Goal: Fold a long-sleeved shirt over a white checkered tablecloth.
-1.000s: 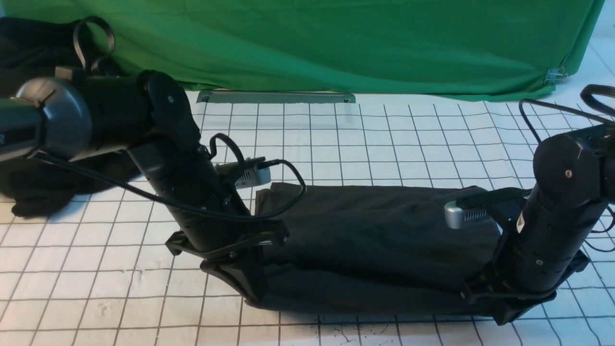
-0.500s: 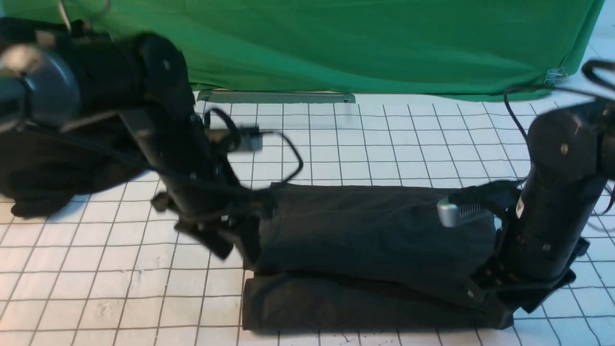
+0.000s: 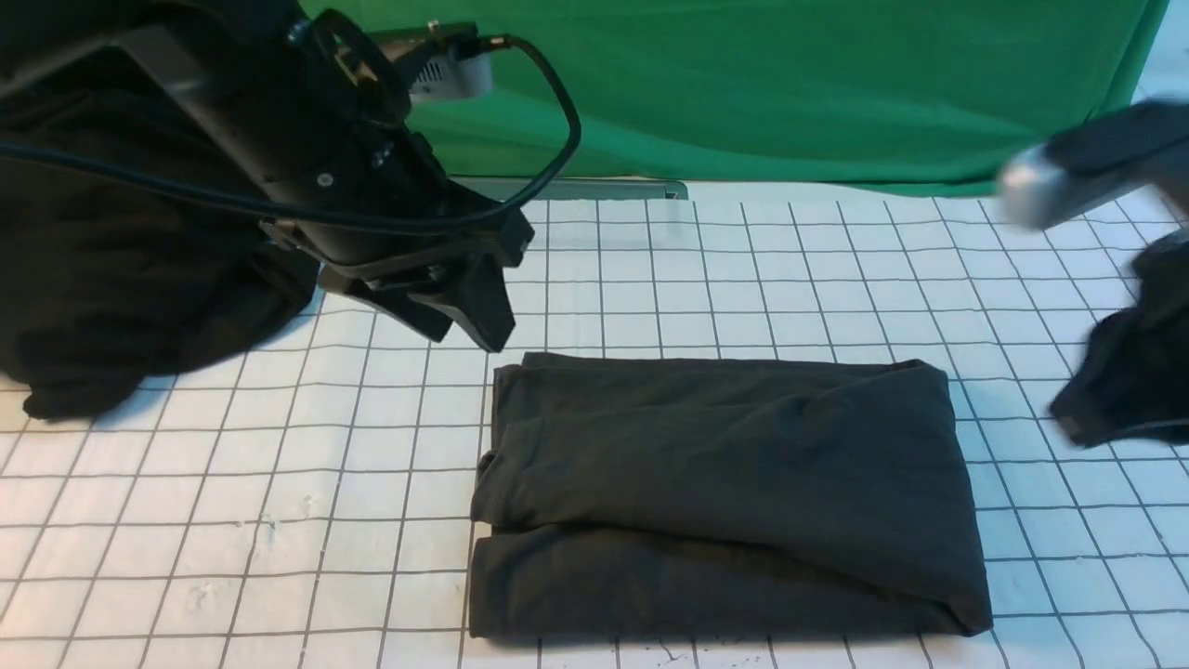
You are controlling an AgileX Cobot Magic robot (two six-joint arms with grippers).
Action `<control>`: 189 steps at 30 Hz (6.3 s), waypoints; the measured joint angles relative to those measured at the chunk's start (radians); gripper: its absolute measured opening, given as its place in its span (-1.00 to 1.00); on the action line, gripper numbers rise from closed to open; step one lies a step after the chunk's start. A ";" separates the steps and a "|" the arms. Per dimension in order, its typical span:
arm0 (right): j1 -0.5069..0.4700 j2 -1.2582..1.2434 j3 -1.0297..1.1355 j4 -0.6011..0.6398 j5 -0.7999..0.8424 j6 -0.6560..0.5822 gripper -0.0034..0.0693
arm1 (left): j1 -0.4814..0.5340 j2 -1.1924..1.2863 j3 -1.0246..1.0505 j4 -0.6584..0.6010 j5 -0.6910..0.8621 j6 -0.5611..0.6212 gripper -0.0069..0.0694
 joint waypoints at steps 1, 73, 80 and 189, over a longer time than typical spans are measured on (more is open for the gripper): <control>0.000 -0.011 0.000 0.000 -0.002 0.000 -0.79 | 0.000 0.000 0.000 0.001 0.000 0.000 -0.09; -0.279 -1.163 1.165 -0.018 -0.993 0.000 -0.41 | 0.000 -0.001 -0.001 -0.031 0.001 -0.008 -0.62; -0.282 -1.165 1.227 -0.026 -0.957 0.000 -0.39 | 0.000 -0.003 -0.001 -0.062 0.001 -0.009 -0.61; -0.289 -1.165 1.227 -0.036 -0.957 0.000 -0.23 | 0.417 -1.649 1.552 0.278 -0.988 -0.218 -0.81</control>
